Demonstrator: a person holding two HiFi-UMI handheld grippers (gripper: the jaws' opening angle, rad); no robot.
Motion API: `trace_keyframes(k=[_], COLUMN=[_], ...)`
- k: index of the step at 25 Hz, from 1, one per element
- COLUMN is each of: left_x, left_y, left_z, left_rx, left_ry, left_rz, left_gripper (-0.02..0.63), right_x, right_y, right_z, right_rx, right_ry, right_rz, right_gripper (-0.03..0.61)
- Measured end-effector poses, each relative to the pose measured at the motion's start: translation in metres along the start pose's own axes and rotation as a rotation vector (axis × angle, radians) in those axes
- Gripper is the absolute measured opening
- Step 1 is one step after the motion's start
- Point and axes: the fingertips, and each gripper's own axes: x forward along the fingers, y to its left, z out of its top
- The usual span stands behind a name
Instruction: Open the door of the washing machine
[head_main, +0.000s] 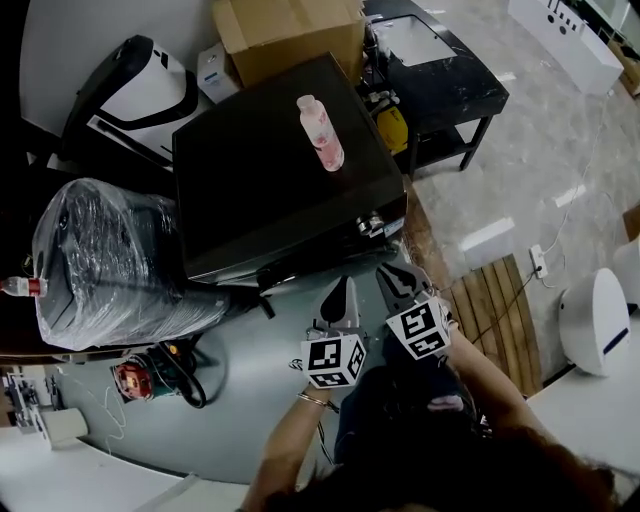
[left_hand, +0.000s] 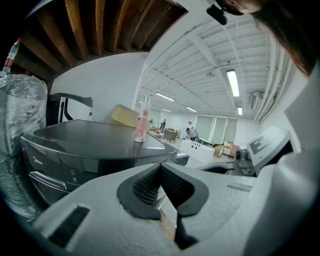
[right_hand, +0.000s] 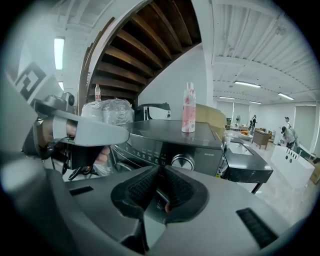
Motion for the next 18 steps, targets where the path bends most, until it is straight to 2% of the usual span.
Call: trace_keyframes(k=[11,18], left_x=[0.035,0.054], left_y=[0.026,0.036], left_z=[-0.036,-0.054], left_rx=[-0.035,-0.021], left_ry=[0.027,0.055], left_rz=[0.045,0.054], left_gripper=[0.012,0.012], right_x=[0.051,0.079], right_y=[-0.007,-0.009], right_z=[-0.046,-0.076], right_rx=[-0.093,-0.129], right_ry=[0.091,0.14], right_rz=[0.075,0.11], right_gripper=[0.069,0.094])
